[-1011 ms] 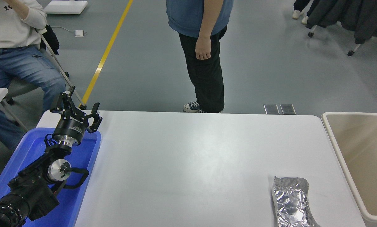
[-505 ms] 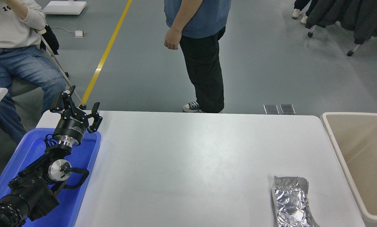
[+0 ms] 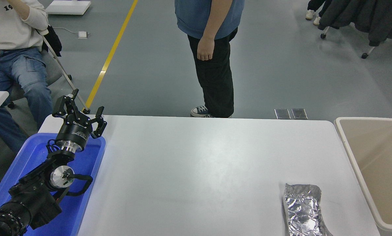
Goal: Dispose of the paper cup in the dustbin
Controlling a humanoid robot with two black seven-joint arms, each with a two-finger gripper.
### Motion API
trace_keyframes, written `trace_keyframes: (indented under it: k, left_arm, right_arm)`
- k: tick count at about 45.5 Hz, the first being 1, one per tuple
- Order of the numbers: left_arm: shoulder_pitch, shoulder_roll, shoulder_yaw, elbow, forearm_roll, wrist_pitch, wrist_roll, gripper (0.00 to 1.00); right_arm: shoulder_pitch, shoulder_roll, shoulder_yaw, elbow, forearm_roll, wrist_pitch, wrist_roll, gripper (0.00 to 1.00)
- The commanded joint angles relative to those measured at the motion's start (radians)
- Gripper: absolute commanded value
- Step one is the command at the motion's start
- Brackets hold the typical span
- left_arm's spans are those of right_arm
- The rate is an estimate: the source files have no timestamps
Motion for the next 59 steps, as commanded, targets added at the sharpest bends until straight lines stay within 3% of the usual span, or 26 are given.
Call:
trace_keyframes:
  k: [1, 3, 4, 7, 9, 14, 27, 44, 59]
  left_arm:
    - [0.0, -0.002, 0.0, 0.0, 0.0, 0.0, 0.0, 1.0]
    - [0.0, -0.002, 0.0, 0.0, 0.0, 0.0, 0.0, 1.0]
    - [0.0, -0.002, 0.0, 0.0, 0.0, 0.0, 0.0, 1.0]
    - [0.0, -0.002, 0.0, 0.0, 0.0, 0.001, 0.0, 1.0]
    - [0.0, -0.003, 0.001, 0.0, 0.0, 0.0, -0.001, 1.0]
    - [-0.001, -0.003, 0.001, 0.0, 0.0, 0.0, 0.0, 1.0]
    - [0.0, -0.002, 0.0, 0.0, 0.0, 0.0, 0.0, 1.0]
    - [-0.001, -0.003, 0.001, 0.0, 0.0, 0.001, -0.001, 1.0]
    - [-0.001, -0.003, 0.003, 0.0, 0.0, 0.001, -0.001, 1.0]
  right_arm:
    - [-0.025, 0.012, 0.073, -0.004, 0.002, -0.008, -0.002, 0.0]
    - [-0.025, 0.012, 0.084, -0.004, 0.002, -0.008, -0.002, 0.0]
    - [-0.025, 0.012, 0.09, -0.004, 0.002, -0.01, -0.002, 0.07]
    - [-0.025, 0.012, 0.104, -0.004, 0.002, -0.013, -0.002, 0.38]
    - [-0.024, 0.013, 0.114, -0.004, 0.002, -0.013, -0.002, 0.67]
    - [-0.016, 0.012, 0.137, -0.002, 0.002, -0.01, -0.002, 1.0]
    - [-0.007, 0.01, 0.134, 0.007, -0.003, 0.016, -0.002, 1.0]
    - [0.148, -0.028, 0.119, 0.032, -0.049, 0.228, -0.025, 1.0]
    - [0.268, -0.172, 0.142, 0.404, -0.086, 0.358, -0.021, 1.0]
